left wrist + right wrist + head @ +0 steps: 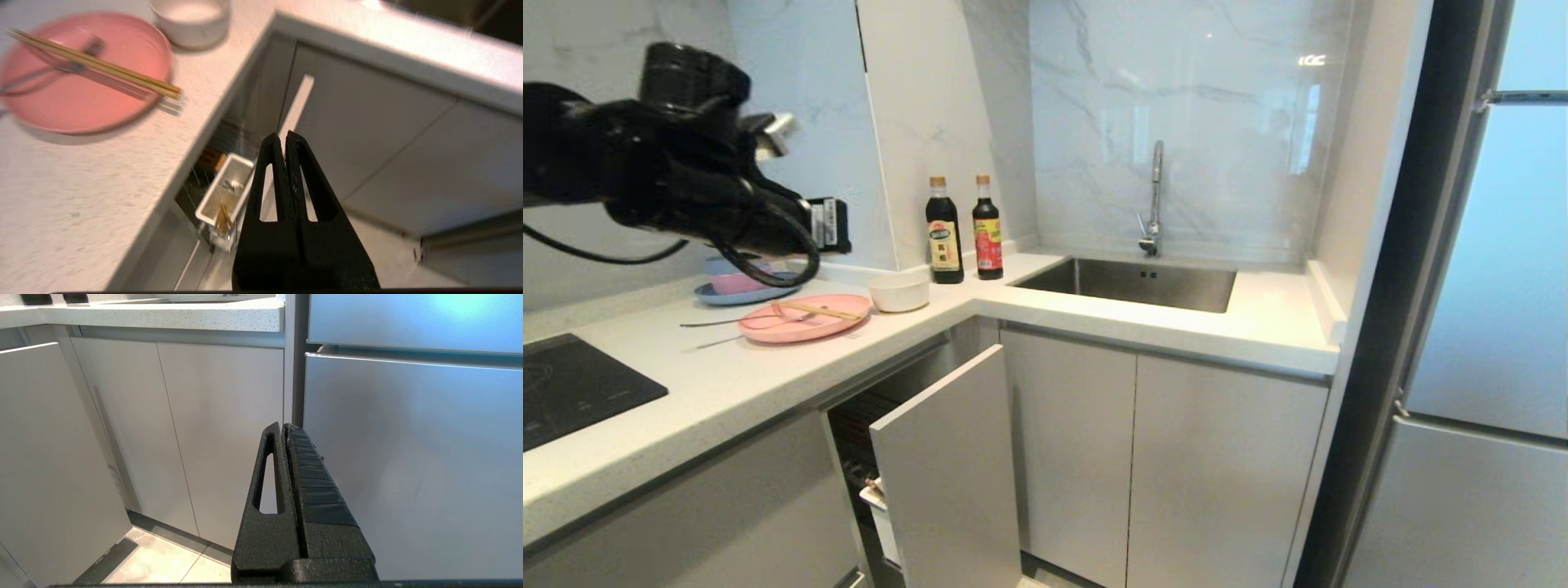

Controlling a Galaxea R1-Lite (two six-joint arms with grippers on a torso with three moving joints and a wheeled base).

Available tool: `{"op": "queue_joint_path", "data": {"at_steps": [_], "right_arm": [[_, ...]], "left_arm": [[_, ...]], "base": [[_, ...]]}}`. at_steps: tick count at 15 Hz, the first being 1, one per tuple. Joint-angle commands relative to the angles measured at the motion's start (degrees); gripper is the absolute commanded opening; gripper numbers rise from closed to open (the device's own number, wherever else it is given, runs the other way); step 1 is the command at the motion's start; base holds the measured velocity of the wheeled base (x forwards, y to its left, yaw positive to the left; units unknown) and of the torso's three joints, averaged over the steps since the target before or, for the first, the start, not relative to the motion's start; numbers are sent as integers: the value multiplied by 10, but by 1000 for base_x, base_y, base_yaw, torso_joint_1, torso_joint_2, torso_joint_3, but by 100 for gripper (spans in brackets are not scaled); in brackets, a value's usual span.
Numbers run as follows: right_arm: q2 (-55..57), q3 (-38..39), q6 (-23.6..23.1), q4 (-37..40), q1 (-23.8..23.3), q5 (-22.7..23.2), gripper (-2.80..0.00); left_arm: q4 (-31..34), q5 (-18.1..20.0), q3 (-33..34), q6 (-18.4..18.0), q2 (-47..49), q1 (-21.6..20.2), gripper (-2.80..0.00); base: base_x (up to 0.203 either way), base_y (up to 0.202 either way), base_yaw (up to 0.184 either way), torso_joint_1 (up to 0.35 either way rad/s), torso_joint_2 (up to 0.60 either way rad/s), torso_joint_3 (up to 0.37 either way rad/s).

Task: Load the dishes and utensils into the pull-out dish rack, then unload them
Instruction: Open the cupboard

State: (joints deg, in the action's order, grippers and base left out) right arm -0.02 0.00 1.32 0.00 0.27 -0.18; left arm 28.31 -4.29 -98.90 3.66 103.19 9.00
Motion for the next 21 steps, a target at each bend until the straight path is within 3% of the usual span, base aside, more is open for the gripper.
{"op": "queue_joint_path", "data": {"at_steps": [1, 11, 21], "right_arm": [[0, 1, 0, 0, 0, 0, -280], [0, 1, 0, -1, 0, 0, -280], [0, 1, 0, 0, 1, 0, -280]], "left_arm": [[3, -2, -6, -1, 69, 14, -280], [5, -93, -85, 1, 263, 30, -280], [0, -104, -111, -15, 361, 26, -280]], "base": [[0, 0, 0, 0, 0, 0], [0, 0, 0, 0, 0, 0], [0, 0, 0, 0, 0, 0]]}}
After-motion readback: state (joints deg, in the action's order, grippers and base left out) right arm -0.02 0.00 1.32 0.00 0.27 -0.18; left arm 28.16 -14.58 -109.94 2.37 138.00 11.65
